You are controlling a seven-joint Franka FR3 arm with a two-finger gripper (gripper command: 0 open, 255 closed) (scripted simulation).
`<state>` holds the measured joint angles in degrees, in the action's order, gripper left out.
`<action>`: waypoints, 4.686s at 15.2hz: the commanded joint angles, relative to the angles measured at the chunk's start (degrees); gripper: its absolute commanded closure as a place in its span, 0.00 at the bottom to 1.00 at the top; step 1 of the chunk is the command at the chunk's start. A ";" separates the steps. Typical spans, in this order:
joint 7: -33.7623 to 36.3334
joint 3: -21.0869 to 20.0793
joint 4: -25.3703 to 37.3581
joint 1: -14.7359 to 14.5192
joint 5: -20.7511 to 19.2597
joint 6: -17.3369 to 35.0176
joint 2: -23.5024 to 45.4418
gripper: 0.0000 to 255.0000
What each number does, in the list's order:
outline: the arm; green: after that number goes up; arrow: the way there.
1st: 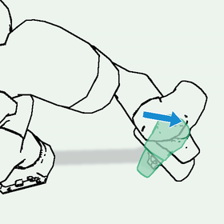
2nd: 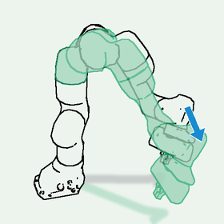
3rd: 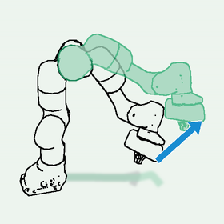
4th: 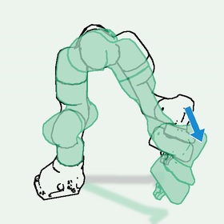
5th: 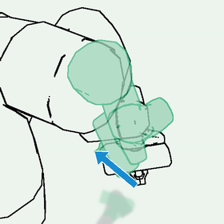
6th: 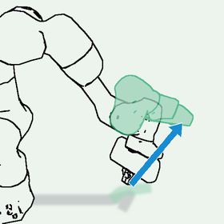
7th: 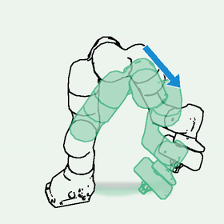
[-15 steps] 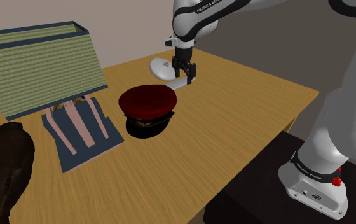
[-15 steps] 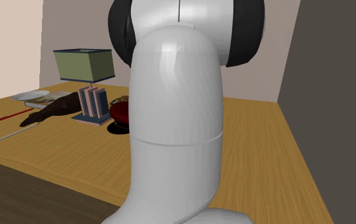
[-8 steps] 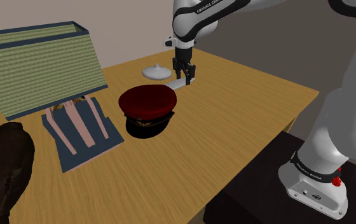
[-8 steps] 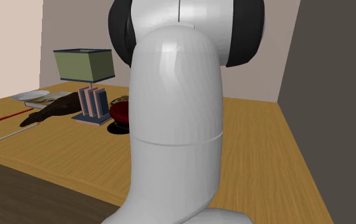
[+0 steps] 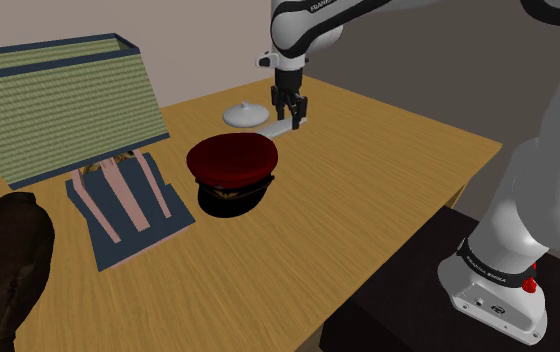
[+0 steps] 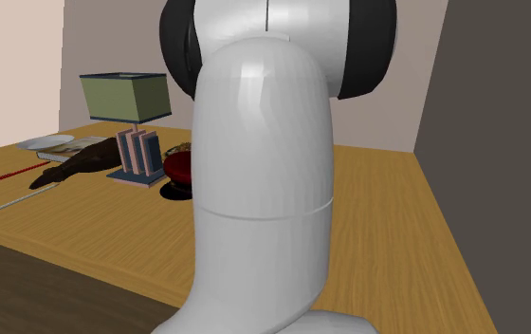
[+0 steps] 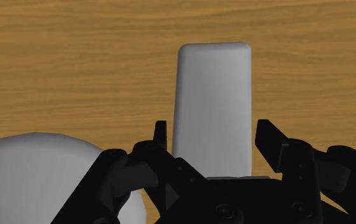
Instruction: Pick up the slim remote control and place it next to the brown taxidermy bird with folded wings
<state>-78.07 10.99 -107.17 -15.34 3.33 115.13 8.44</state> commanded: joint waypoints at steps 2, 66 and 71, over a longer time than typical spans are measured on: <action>0.03 0.09 1.80 0.07 -0.19 -2.49 -0.69 1.00; 53.77 -25.96 21.10 -26.58 -4.34 -20.22 -0.27 1.00; 60.45 -28.37 30.30 -31.26 -6.84 -22.67 6.75 1.00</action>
<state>-19.26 -16.85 -79.86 -45.42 -2.79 93.48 13.17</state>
